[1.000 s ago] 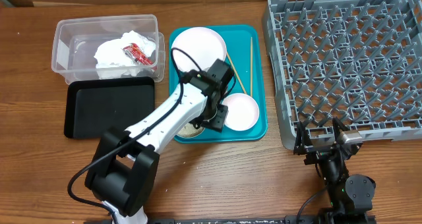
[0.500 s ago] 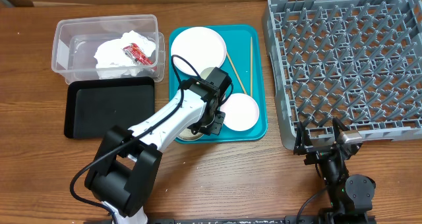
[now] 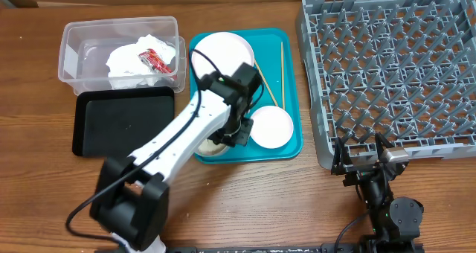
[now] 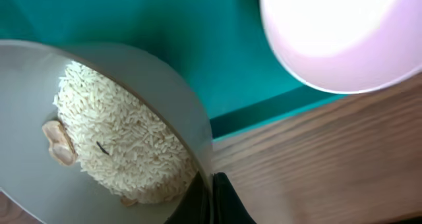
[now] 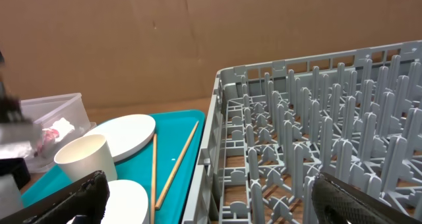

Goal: Sort waste into correct bins and load items into the dishwasher
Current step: 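Lower the left gripper to the rice bowl and grasp its rim, then carry the rice bowl left and tip the rice onto the black tray, then bring the emptied bowl back and set it on the teal tray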

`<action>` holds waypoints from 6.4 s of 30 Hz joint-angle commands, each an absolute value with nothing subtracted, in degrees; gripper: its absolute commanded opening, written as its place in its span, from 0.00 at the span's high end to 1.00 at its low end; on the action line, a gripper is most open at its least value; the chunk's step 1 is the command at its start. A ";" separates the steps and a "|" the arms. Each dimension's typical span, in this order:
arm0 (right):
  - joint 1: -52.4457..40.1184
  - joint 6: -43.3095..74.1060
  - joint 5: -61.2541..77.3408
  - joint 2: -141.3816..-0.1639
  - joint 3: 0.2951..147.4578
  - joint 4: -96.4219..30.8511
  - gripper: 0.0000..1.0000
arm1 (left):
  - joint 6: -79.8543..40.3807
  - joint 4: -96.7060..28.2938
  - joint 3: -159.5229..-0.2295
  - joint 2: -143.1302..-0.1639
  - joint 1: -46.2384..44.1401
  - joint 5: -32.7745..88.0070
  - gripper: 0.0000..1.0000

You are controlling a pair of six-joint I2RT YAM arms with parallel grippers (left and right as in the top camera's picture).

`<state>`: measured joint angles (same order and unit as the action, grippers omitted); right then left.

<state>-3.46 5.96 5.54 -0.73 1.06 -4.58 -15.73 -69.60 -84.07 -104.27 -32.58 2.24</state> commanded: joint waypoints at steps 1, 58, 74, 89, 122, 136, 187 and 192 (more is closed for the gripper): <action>-3.84 6.04 5.21 -0.16 0.47 -4.36 0.00 | -18.59 -71.85 -87.22 -97.47 -30.15 3.05 0.96; -3.84 6.04 5.21 -0.16 0.47 -4.36 0.00 | 6.94 -51.35 -68.25 -106.72 33.43 81.97 0.96; -3.84 6.04 5.21 -0.16 0.47 -4.36 0.00 | 5.28 -51.35 -68.25 -108.31 34.89 90.61 0.96; -3.84 6.04 5.21 -0.16 0.47 -4.36 0.00 | 1.08 -52.42 -68.25 -108.31 35.00 87.46 0.96; -3.84 6.04 5.21 -0.16 0.47 -4.36 0.00 | -13.56 -49.23 -71.81 -82.35 24.14 38.74 0.96; -3.84 6.04 5.21 -0.16 0.47 -4.36 0.00 | -15.00 -48.88 -72.51 -79.59 2.87 14.72 0.96; -3.84 6.04 5.21 -0.16 0.47 -4.36 0.00 | -4.91 -57.36 -79.44 -101.10 -30.06 1.50 0.46; -3.84 6.04 5.21 -0.16 0.47 -4.36 0.00 | -4.86 -67.05 -90.50 -101.08 -30.04 1.43 0.47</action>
